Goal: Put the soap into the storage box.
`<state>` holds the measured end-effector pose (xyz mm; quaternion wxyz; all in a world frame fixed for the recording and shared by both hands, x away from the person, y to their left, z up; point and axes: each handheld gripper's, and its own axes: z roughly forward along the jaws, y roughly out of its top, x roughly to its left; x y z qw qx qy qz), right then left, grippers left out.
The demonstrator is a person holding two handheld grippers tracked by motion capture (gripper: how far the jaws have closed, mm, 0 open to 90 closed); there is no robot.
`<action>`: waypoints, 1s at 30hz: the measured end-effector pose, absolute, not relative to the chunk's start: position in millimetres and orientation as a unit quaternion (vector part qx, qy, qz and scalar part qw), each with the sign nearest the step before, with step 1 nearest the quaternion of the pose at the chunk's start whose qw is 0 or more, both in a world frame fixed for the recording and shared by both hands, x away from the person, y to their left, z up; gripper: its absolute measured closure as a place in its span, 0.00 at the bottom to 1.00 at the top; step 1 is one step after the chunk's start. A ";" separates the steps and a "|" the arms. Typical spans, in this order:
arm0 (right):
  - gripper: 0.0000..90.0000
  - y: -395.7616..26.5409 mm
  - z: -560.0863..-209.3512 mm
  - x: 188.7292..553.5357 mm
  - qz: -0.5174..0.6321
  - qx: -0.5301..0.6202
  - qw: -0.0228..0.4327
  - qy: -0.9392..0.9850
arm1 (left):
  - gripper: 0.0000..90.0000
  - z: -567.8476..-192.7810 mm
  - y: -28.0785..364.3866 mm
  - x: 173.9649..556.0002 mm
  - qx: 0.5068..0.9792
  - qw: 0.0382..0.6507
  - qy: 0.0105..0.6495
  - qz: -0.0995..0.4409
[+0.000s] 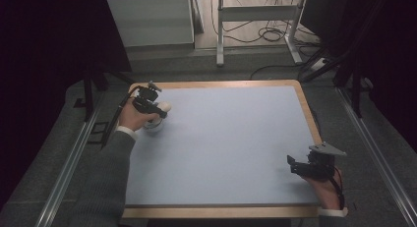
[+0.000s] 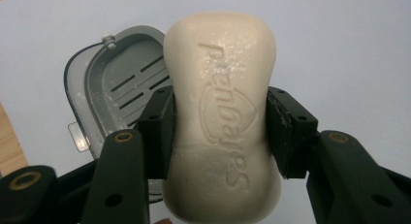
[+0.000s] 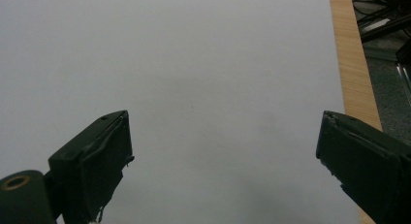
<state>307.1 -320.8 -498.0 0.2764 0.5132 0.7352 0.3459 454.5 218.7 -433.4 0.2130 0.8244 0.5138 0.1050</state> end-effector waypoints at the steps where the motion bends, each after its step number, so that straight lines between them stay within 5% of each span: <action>1: 0.06 -320.8 -498.1 307.2 0.346 0.513 0.276 0.735 | 0.55 -433.8 219.6 455.6 0.825 0.210 0.514 0.106; 30: 0.06 -321.6 -498.6 307.4 0.344 0.513 0.280 0.734 | 0.55 -462.3 239.9 476.7 0.792 0.185 0.574 0.097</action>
